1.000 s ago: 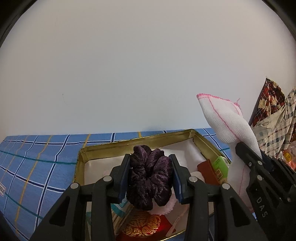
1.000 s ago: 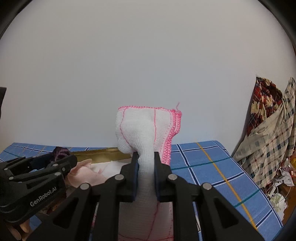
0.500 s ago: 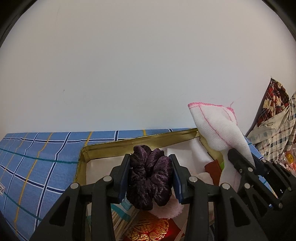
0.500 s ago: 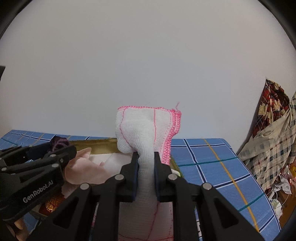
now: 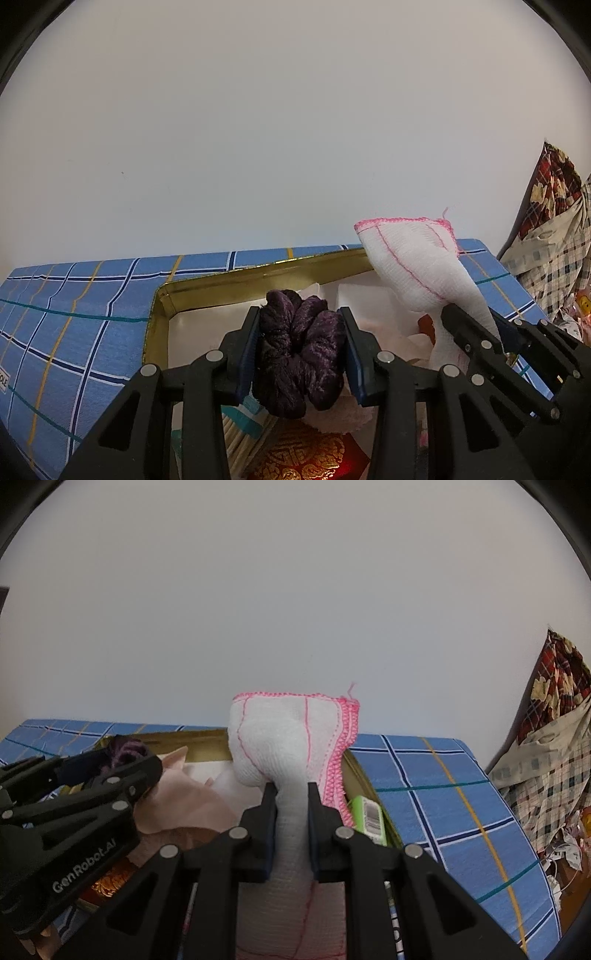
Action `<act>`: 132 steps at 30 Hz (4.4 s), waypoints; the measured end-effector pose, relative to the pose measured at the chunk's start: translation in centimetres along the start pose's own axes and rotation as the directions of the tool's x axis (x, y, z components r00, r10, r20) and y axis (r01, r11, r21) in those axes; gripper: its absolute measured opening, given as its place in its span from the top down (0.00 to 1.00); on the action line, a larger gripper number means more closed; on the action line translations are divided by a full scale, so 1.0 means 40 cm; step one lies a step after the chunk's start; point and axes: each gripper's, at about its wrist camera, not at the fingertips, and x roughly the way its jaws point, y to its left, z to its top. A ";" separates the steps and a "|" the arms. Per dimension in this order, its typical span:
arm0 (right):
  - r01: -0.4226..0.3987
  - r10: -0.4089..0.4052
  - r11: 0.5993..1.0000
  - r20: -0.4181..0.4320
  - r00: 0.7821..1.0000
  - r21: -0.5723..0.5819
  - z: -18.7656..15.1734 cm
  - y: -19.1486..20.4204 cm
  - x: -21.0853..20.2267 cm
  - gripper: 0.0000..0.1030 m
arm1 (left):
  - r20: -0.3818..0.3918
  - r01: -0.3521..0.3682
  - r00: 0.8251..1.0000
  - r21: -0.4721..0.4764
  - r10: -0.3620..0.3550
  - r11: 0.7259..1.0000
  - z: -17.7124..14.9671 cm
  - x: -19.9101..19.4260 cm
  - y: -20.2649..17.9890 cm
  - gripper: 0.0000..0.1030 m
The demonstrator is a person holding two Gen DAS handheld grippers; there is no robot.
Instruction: Organize soft objects
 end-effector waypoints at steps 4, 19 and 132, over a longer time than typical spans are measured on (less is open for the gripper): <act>-0.017 0.017 1.000 -0.045 0.999 0.000 -0.003 0.004 0.020 0.86 | -0.020 0.006 1.000 -0.014 -0.006 1.000 0.000 0.018 0.010 0.58; -0.039 0.039 0.999 -0.146 0.988 0.007 0.002 0.011 0.076 0.85 | -0.116 -0.036 0.993 -0.008 0.035 0.999 0.026 0.116 0.004 0.58; 0.131 -0.187 0.979 0.429 0.884 0.157 -0.048 0.078 -0.344 0.00 | 0.313 -0.140 0.940 -0.006 0.135 0.990 -0.181 -0.247 0.065 0.04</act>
